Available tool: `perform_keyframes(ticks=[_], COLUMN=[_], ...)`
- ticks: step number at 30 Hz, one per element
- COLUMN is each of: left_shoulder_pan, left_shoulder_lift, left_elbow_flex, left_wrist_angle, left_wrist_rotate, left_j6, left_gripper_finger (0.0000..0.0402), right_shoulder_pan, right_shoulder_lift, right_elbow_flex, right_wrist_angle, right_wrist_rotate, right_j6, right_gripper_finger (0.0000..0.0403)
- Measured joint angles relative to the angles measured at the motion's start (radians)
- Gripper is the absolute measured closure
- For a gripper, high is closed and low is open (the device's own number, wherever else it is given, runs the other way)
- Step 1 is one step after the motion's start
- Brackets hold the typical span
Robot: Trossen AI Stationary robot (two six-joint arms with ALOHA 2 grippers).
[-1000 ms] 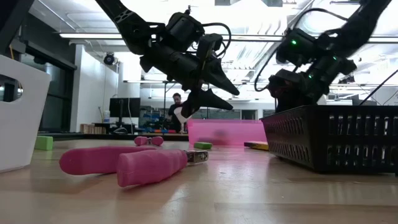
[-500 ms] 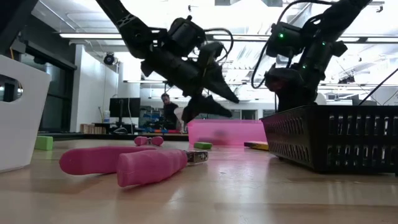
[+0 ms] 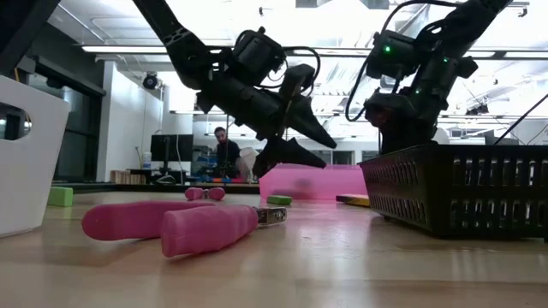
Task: Pick & Place School Supplies
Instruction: Put the yellow crayon box into the pink bin
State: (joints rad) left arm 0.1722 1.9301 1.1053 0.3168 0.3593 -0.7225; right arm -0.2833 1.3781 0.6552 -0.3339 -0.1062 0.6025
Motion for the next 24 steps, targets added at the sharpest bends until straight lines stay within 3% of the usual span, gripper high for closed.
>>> perform_keyframes(ticks=[10,24], left_shoulder_pan=[0.0,-0.014], left_shoulder_lift=[0.0,0.0], left_elbow_flex=[0.004,0.071], left_wrist_angle=[-0.058,-0.185], left_wrist_rotate=[-0.082,-0.039], left_j6=[-0.031,0.243], left_gripper_finger=[0.0237,0.0237], right_shoulder_pan=[0.0,0.042], right_shoulder_lift=[0.0,0.0], right_elbow_flex=[0.0,0.0], right_wrist_angle=[0.005,0.0], right_wrist_rotate=[0.023,0.023], right_j6=[0.0,0.012], right_gripper_finger=[0.0254,0.0254])
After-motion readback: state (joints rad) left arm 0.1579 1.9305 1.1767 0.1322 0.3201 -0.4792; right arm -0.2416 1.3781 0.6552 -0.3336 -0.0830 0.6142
